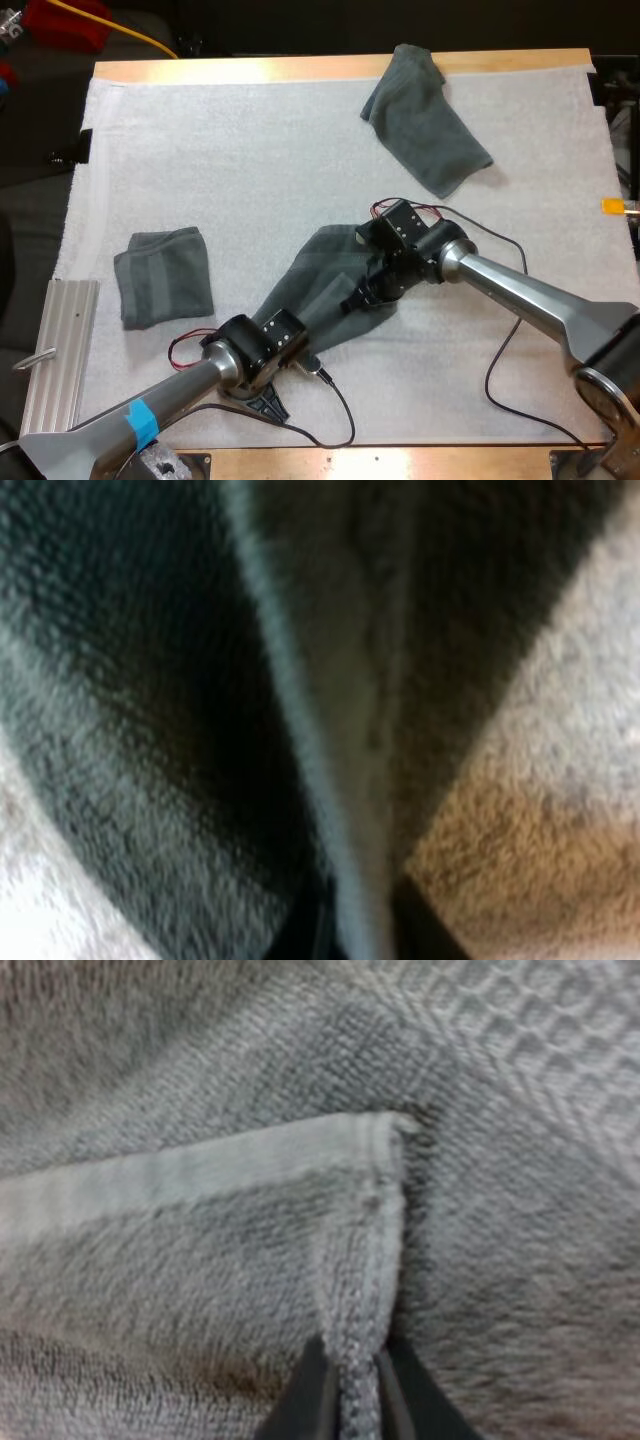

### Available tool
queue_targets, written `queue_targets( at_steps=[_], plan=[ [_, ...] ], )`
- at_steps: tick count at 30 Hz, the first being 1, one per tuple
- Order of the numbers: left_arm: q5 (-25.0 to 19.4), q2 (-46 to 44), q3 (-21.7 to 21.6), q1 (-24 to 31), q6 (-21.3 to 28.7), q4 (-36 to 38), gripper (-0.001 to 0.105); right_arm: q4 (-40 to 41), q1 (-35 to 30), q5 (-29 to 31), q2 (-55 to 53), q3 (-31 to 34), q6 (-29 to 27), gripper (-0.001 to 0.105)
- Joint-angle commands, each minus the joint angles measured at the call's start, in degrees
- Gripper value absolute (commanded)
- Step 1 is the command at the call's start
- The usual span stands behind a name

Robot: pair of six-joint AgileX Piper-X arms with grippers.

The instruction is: Pick towel from pile, fold and stack

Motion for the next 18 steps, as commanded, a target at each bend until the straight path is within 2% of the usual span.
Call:
queue_targets(
  at_steps=[1, 8, 13, 18],
  plan=[
    [-0.7, 0.1, -1.1, -0.1, 0.7, 1.8, 0.006, 0.5, -0.1, 2.9, -2.5, -0.1, -1.9, 0.001],
    [-1.4, 0.1, -10.0, -0.1, 2.4, 7.6, 0.006, 3.2, -0.1, 13.6, -12.1, -0.1, -5.4, 0.001],
    [-5.3, 0.1, -19.9, -0.1, 4.3, 12.8, 0.005, 5.9, -0.1, 18.9, -19.3, -0.1, -6.1, 0.001],
    [-6.3, 0.1, -29.7, -0.1, 6.3, 16.2, 0.001, 8.5, 0.4, 21.9, -25.8, -0.1, -6.1, 0.001]
  ],
)
